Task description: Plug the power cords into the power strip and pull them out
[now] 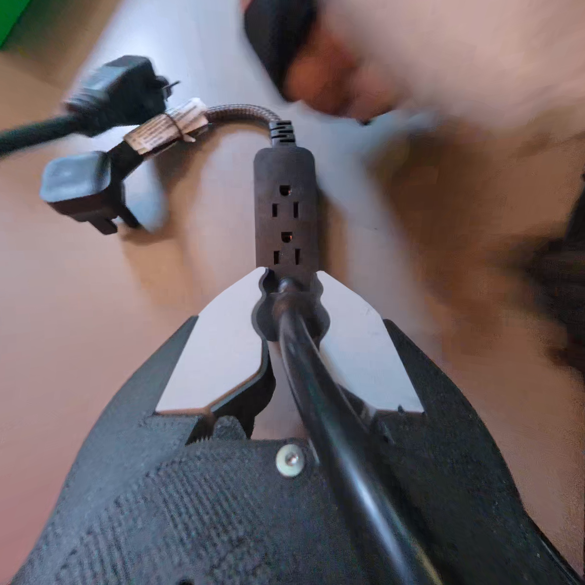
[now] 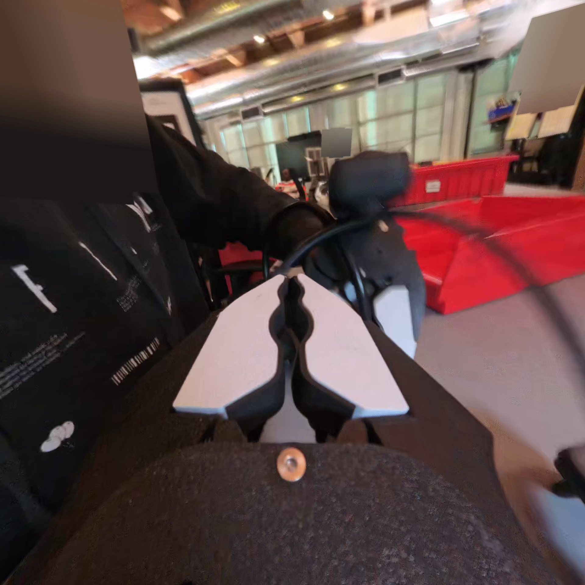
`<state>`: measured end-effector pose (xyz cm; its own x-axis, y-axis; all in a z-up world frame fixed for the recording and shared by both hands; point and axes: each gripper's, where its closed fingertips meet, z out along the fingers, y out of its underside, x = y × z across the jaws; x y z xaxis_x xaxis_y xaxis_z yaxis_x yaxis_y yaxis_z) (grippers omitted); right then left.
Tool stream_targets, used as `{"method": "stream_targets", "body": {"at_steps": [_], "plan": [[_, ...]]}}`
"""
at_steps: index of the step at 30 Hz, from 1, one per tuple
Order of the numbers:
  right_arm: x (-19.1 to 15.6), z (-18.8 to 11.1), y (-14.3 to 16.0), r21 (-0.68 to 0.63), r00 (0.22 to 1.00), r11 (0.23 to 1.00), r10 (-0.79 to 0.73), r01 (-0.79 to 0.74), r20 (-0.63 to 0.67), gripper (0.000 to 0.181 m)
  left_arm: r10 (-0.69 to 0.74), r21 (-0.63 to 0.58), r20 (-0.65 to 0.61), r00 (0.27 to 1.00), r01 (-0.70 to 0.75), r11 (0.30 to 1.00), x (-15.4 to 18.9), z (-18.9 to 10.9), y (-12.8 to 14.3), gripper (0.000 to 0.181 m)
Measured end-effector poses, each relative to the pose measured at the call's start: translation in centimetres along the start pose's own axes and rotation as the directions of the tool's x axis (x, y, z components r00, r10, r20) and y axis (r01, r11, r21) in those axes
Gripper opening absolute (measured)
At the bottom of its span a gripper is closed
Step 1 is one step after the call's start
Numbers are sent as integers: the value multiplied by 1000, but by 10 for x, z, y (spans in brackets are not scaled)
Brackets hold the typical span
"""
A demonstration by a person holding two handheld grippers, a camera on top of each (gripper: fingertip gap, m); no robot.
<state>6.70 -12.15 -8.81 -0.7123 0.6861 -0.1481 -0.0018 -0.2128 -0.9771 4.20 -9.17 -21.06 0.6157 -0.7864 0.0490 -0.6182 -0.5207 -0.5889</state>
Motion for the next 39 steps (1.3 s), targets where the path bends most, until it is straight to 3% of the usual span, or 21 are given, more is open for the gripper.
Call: {"method": "stream_targets", "body": {"at_steps": [1,2,4,5,7,9,15,20,21,23,24,31,33,36,39], "plan": [[8,6,18,-207,982,966,-175,158,-65,0,1,-12,6,1000,-1,1000,0,0,-1,24],[28,-4,33,-332,929,906,-331,263,-165,1,29,-23,6,1000,-29,999,5,1,-1,24],[45,-34,22,-185,966,983,-52,5,-252,0,-8,-3,-9,1000,8,1000,8,-1,1,23],[49,-45,9,-136,960,991,-41,3,-275,0,-40,16,-4,999,40,999,4,-3,2,24],[51,-51,-2,-195,936,974,-169,111,-310,0,-58,29,8,998,57,998,-1,-4,2,23],[54,-54,-7,-201,927,972,-184,123,-326,5,-72,47,5,997,71,996,-1,-3,-1,24],[51,-64,7,-326,953,945,-72,-30,-296,44,-131,134,3,991,129,983,-2,-4,0,32],[39,-66,24,-439,943,898,-118,-34,-313,52,-166,224,37,985,154,962,-6,-8,3,40],[35,-66,26,-441,943,897,-115,-37,-313,46,-170,245,42,985,154,957,-6,-10,4,40],[31,-68,20,-414,933,910,-146,-3,-328,5,-183,284,52,982,161,945,-7,-14,4,41],[31,-70,17,-404,923,915,-157,2,-352,0,-186,305,60,981,160,939,-8,-15,4,41],[21,-72,12,-451,888,892,-211,4,-409,0,-165,339,100,981,123,933,-8,-19,10,43],[15,-72,23,-514,895,857,-206,-31,-397,0,-172,356,89,981,130,926,-6,-25,9,44],[10,-80,49,-662,895,744,-230,-91,-382,0,-169,361,109,980,119,925,-7,-31,12,45],[-3,-87,75,-805,920,581,-240,-121,-311,21,-158,365,134,978,100,926,-7,-34,14,47]]}}
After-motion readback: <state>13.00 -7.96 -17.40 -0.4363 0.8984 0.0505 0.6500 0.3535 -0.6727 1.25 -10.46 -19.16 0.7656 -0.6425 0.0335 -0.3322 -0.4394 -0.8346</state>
